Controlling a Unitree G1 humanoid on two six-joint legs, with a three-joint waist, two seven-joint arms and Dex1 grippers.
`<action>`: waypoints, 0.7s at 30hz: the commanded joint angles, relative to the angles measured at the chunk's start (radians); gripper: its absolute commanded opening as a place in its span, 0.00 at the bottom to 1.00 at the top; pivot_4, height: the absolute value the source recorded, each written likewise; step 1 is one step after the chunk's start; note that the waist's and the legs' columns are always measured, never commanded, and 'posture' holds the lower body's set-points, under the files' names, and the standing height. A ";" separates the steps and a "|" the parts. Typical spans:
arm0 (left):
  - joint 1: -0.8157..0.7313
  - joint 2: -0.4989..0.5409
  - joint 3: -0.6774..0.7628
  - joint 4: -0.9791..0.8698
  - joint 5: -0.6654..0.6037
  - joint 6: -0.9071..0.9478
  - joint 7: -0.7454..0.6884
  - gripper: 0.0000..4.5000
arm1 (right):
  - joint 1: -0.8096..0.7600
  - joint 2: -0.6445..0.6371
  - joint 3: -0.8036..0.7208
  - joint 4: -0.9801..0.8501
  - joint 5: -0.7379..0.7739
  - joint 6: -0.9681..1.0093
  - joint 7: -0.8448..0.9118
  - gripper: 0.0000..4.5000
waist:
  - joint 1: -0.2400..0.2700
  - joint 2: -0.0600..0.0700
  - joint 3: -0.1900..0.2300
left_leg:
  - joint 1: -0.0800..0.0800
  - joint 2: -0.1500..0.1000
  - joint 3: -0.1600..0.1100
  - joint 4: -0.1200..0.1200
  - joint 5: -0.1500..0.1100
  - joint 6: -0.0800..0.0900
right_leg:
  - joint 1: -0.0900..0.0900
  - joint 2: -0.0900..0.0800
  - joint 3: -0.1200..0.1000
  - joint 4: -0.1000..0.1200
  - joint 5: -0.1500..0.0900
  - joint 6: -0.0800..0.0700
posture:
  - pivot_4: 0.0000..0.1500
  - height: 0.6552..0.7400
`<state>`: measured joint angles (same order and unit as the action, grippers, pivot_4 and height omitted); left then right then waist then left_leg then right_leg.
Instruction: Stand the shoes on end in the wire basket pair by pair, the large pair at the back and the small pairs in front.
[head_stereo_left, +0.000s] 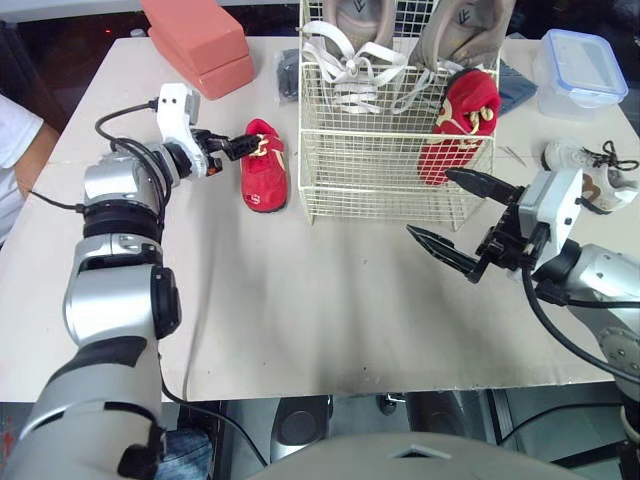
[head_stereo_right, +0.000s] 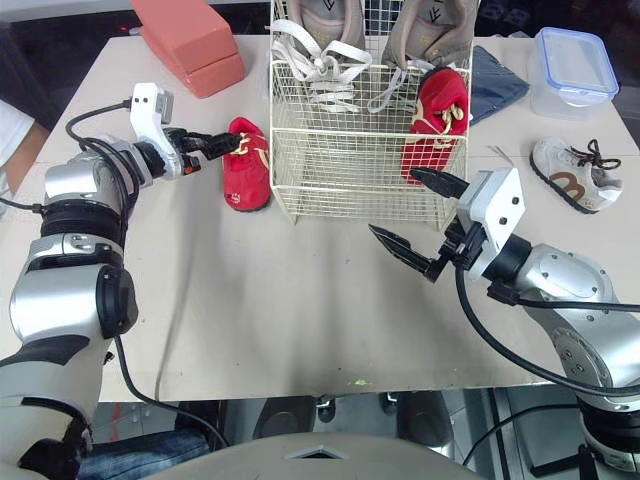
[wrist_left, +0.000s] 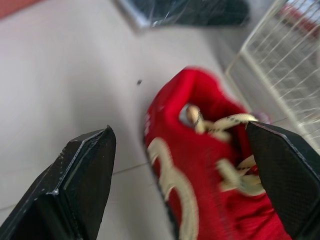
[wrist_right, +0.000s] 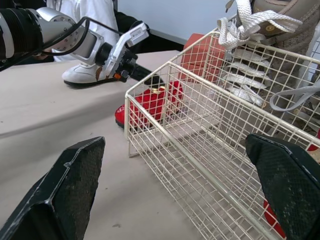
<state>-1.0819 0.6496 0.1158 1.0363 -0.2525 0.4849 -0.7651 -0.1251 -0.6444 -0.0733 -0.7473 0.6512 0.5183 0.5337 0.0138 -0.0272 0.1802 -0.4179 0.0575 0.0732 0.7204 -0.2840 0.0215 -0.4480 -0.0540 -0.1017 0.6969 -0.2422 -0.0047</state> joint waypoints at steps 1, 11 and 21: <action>-0.060 -0.003 0.038 0.058 0.002 0.001 0.023 1.00 | 0.017 0.013 -0.001 -0.060 -0.019 -0.022 -0.016 0.99 | 0.003 0.000 0.000 | 0.000 0.000 0.000 0.000 0.000 0.000 | 0.000 0.000 -0.001 0.000 0.000 0.000 | 1.00 0.36; -0.082 -0.006 0.031 0.142 0.041 0.042 0.013 0.57 | 0.000 0.036 0.015 -0.053 -0.049 -0.025 -0.019 1.00 | -0.002 -0.001 0.000 | 0.000 0.000 0.000 0.001 0.000 0.000 | 0.000 0.000 0.000 0.001 0.000 0.000 | 1.00 0.36; -0.102 0.042 0.019 0.202 0.094 0.104 -0.029 0.00 | -0.027 0.053 0.023 -0.038 -0.073 -0.034 -0.007 1.00 | -0.008 -0.002 0.000 | 0.001 0.000 0.001 0.001 0.000 0.000 | 0.000 0.000 0.000 0.001 0.001 -0.002 | 1.00 0.36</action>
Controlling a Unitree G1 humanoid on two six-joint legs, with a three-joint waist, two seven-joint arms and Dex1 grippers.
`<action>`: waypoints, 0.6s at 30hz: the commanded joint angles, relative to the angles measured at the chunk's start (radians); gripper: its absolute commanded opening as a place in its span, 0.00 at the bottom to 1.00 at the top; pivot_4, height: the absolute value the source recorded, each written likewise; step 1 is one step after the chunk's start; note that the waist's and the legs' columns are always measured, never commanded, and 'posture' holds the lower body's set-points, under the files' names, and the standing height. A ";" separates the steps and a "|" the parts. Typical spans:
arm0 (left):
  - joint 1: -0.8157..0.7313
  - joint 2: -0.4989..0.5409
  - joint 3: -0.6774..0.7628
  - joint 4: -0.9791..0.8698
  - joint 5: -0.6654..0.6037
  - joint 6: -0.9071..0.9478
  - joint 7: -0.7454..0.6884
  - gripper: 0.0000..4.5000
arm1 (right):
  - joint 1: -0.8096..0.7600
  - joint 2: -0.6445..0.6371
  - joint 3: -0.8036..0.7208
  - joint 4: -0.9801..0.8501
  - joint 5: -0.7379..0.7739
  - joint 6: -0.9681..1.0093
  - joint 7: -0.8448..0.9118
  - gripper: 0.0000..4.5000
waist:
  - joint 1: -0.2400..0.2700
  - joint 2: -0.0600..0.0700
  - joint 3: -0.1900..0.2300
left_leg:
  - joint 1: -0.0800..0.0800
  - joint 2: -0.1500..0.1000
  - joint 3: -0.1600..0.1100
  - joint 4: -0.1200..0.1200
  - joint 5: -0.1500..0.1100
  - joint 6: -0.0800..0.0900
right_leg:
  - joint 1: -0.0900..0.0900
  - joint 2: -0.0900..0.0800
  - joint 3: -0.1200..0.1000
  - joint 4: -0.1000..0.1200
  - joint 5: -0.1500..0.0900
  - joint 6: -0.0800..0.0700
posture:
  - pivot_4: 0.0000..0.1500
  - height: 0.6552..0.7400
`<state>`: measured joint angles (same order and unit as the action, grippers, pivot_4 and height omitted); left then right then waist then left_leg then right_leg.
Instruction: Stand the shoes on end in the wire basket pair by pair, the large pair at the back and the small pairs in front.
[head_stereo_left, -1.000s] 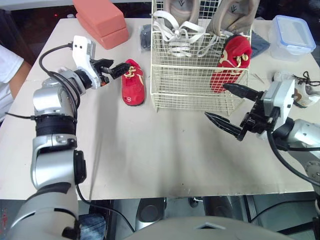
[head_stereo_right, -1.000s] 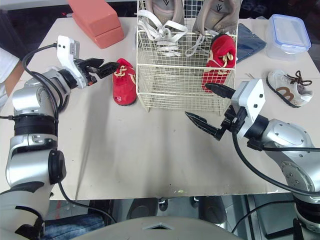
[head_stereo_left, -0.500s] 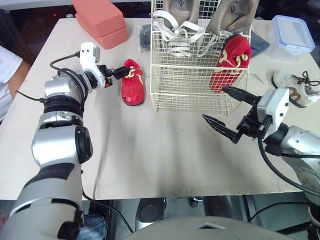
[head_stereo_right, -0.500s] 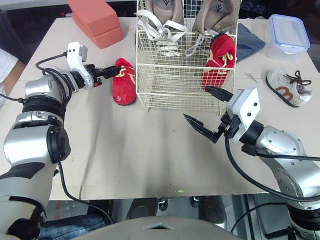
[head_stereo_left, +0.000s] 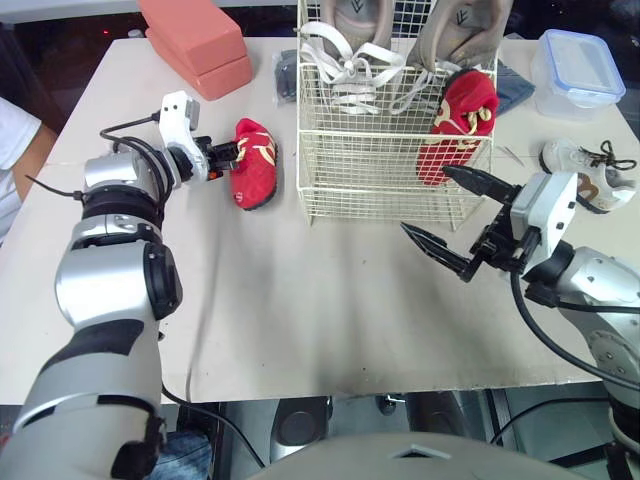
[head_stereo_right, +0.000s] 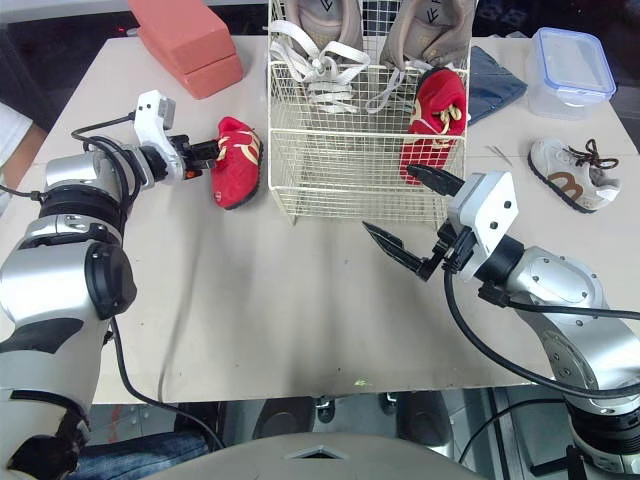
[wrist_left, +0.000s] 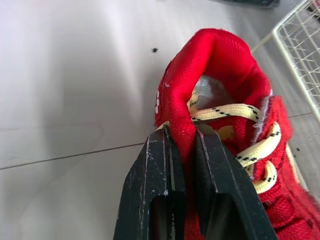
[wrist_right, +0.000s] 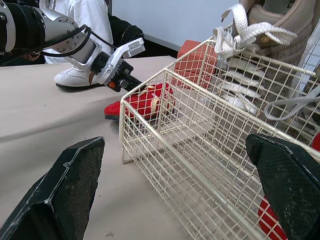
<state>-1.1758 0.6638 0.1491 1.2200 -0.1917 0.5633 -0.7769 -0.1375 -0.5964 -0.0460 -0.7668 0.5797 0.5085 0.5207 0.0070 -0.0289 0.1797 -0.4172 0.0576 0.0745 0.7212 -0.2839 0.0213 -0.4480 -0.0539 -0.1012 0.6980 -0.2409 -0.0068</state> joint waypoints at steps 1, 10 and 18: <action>-0.009 0.031 -0.017 0.018 0.038 0.031 -0.025 0.00 | -0.015 0.006 -0.003 -0.018 -0.003 -0.025 0.007 1.00 | -0.002 0.000 0.000 | 0.000 0.000 0.000 0.000 0.000 0.000 | 0.000 0.000 0.000 0.000 0.000 0.000 | 1.00 0.36; -0.027 0.034 0.147 -0.076 -0.069 -0.097 0.043 0.00 | -0.030 0.032 -0.021 -0.009 0.008 -0.039 0.012 1.00 | -0.012 -0.002 0.001 | 0.000 0.000 -0.001 0.000 0.000 0.000 | 0.000 0.000 0.000 0.001 0.001 -0.001 | 1.00 0.36; 0.113 -0.017 0.271 -0.522 -0.189 -0.266 0.100 0.00 | -0.048 0.053 -0.053 0.020 0.035 -0.064 0.032 1.00 | -0.011 -0.004 0.001 | -0.001 0.002 -0.001 0.000 0.000 0.000 | 0.000 -0.002 0.001 0.001 0.001 -0.001 | 1.00 0.36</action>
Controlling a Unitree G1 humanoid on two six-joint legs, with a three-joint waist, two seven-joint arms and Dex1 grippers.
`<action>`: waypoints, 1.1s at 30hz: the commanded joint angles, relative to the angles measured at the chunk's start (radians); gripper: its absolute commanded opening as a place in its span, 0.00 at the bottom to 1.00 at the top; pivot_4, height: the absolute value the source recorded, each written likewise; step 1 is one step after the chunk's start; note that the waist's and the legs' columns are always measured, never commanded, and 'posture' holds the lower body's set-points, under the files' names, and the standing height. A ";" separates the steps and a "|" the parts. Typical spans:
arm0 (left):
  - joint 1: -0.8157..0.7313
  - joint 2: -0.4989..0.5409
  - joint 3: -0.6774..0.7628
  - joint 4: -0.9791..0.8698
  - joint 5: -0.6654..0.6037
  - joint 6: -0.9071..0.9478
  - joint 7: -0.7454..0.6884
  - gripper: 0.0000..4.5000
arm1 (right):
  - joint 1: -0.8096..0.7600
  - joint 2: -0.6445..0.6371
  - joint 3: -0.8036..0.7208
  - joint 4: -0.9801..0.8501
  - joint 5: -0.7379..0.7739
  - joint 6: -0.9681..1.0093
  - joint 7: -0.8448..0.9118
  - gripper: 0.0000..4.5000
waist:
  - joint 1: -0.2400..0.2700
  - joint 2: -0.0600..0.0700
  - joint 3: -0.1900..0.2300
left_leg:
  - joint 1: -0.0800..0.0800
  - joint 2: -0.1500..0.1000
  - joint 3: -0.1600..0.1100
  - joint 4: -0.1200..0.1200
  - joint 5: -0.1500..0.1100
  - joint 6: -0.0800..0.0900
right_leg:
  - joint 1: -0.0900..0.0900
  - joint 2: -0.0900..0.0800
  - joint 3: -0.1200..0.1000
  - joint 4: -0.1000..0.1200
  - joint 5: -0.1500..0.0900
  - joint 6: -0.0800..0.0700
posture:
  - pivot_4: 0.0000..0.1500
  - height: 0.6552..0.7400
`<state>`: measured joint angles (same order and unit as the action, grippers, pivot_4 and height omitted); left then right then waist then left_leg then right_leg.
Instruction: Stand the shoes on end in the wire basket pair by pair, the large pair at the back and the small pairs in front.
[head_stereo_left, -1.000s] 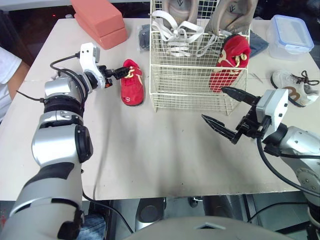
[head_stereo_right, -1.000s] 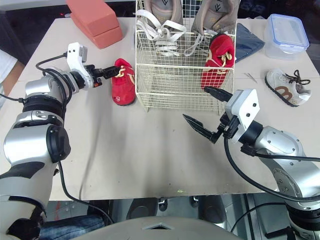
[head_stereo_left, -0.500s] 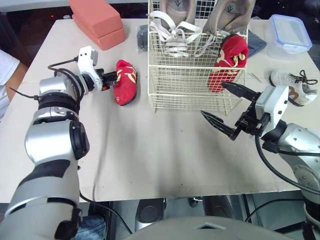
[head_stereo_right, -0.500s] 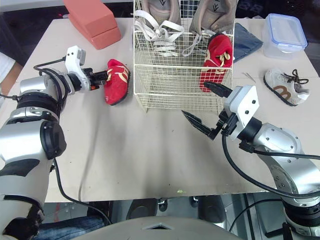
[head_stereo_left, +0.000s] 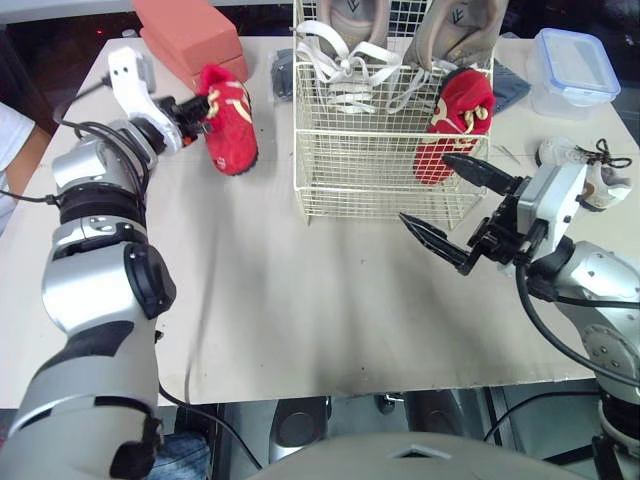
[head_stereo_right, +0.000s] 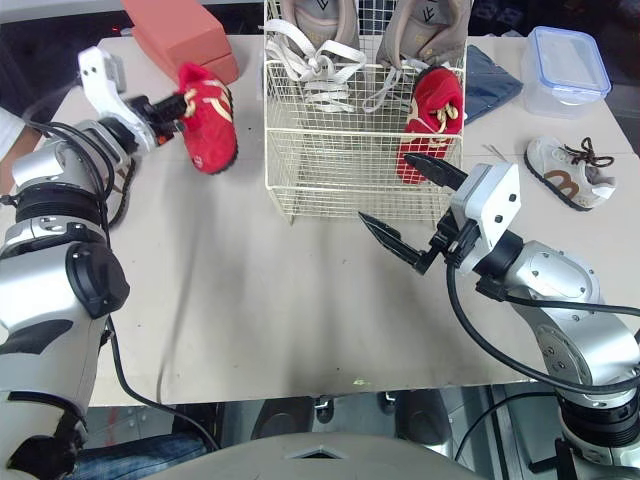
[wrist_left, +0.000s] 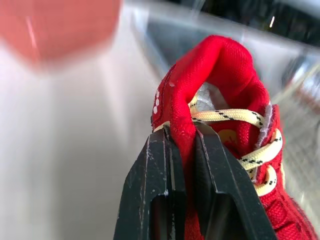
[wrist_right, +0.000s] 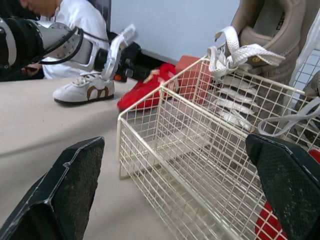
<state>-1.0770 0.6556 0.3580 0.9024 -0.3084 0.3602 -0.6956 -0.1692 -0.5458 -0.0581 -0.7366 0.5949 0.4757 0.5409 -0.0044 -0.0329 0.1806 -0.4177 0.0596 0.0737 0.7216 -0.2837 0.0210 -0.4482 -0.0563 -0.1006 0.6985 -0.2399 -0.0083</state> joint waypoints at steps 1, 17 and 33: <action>0.038 -0.032 0.084 -0.301 -0.101 -0.073 0.043 0.00 | -0.022 0.003 -0.042 -0.002 0.022 -0.037 0.015 1.00 | 0.001 0.000 0.000 | 0.000 0.001 0.000 0.000 0.000 0.000 | 0.000 -0.002 0.000 0.000 0.000 0.000 | 1.00 0.36; 0.206 -0.419 -0.086 -0.920 -0.048 -0.419 0.295 0.00 | -0.054 0.036 -0.091 0.049 0.045 -0.080 -0.008 1.00 | 0.020 -0.001 -0.001 | 0.002 -0.003 -0.001 0.002 0.000 0.001 | 0.004 -0.002 -0.001 0.002 0.001 0.002 | 1.00 0.36; 0.305 -0.541 -0.239 -0.587 0.213 -0.915 0.385 0.00 | -0.029 0.043 -0.117 0.007 0.051 -0.072 -0.075 1.00 | 0.020 -0.001 -0.001 | 0.002 -0.003 -0.001 0.001 0.000 0.001 | 0.004 0.000 -0.001 0.000 0.001 0.001 | 1.00 0.36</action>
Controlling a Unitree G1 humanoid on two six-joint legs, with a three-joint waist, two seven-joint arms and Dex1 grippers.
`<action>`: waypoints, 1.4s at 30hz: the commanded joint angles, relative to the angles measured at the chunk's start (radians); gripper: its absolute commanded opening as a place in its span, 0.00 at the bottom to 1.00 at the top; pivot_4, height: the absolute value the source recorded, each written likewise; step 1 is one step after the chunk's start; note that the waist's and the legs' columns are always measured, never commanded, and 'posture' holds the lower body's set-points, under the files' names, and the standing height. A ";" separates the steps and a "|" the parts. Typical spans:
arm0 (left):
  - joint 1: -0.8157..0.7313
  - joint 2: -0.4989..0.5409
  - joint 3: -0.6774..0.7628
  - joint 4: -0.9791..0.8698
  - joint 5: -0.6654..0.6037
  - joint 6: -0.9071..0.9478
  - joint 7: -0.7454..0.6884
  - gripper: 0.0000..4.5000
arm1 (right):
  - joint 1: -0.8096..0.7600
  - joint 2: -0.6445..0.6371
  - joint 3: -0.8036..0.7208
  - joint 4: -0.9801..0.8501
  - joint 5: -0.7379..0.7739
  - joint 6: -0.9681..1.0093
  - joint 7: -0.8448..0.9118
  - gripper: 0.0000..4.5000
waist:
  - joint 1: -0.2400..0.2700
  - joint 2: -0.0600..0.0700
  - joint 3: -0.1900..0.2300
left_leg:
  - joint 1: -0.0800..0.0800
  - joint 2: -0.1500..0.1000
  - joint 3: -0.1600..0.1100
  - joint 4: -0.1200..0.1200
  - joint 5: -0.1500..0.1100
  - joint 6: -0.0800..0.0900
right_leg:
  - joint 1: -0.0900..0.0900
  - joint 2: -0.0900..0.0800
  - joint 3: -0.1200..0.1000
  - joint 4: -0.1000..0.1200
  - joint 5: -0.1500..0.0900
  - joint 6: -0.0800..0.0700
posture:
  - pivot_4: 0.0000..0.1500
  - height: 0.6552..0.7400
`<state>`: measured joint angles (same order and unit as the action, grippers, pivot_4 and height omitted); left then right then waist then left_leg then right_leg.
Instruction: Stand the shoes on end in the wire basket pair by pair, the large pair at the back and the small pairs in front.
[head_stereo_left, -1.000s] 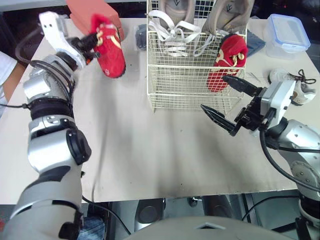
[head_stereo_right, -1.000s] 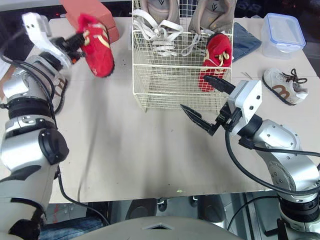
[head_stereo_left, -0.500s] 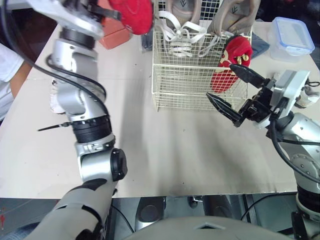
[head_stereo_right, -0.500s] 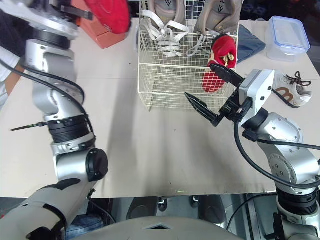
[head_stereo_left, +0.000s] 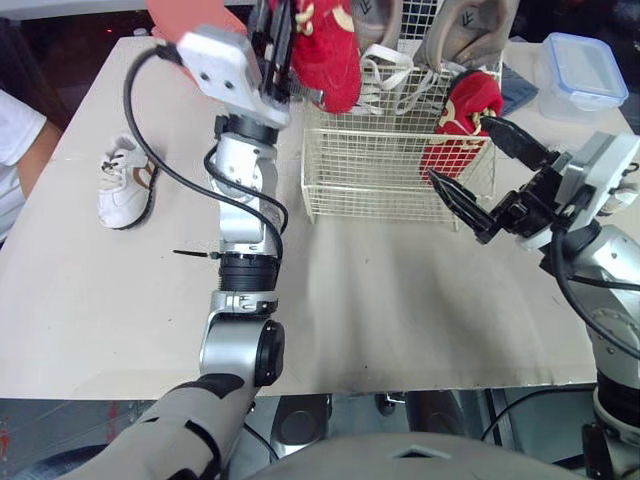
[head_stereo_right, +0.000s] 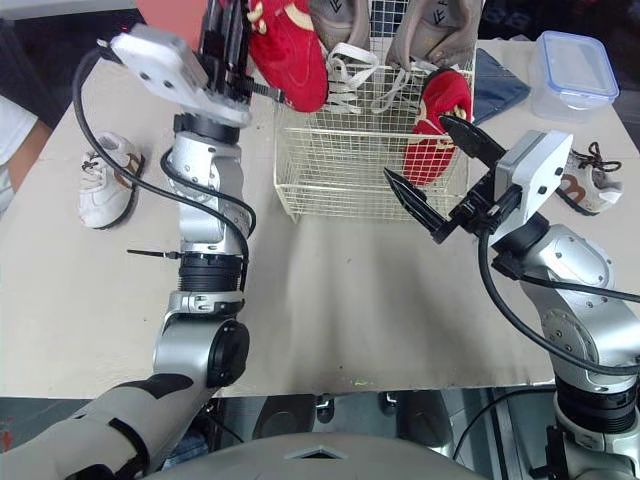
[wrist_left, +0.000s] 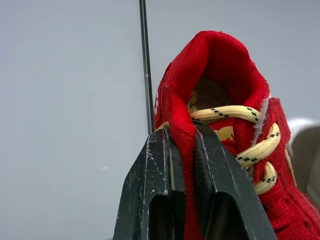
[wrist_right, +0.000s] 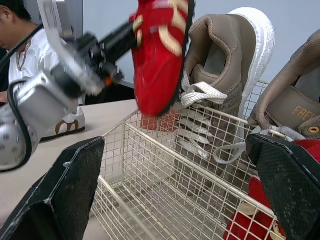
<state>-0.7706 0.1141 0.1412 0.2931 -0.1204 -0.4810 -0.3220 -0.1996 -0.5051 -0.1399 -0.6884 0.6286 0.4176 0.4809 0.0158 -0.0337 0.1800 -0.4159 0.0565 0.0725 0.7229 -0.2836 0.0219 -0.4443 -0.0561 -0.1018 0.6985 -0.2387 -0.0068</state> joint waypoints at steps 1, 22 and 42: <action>0.001 0.000 -0.027 0.039 0.030 -0.089 0.012 0.00 | 0.004 0.004 -0.035 -0.043 0.020 -0.013 -0.017 1.00 | 0.000 0.000 0.000 | 0.000 0.000 0.000 0.000 0.000 0.000 | 0.000 0.000 0.000 0.000 0.000 0.000 | 1.00 0.36; 0.176 -0.016 -0.127 0.089 0.007 -0.091 -0.057 0.00 | 0.062 0.012 -0.039 -0.045 0.037 -0.031 -0.027 1.00 | 0.001 0.001 -0.002 | 0.000 0.000 0.000 0.000 -0.001 0.002 | 0.000 0.000 0.000 0.000 0.000 0.000 | 1.00 0.36; 0.383 0.015 -0.151 -0.239 -0.154 0.329 -0.171 0.99 | 0.091 -0.003 -0.070 -0.042 0.036 -0.036 -0.021 1.00 | 0.010 0.010 -0.021 | 0.012 0.001 -0.003 -0.001 -0.003 0.005 | 0.013 0.000 -0.003 -0.002 -0.003 0.004 | 1.00 0.36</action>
<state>-0.4123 0.1272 0.0093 0.0697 -0.2713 -0.1978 -0.4959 -0.1050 -0.4993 -0.1738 -0.7031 0.6550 0.4058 0.4545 0.0262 -0.0232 0.1588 -0.4027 0.0575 0.0698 0.7218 -0.2869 0.0272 -0.4309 -0.0559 -0.1040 0.6969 -0.2417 -0.0028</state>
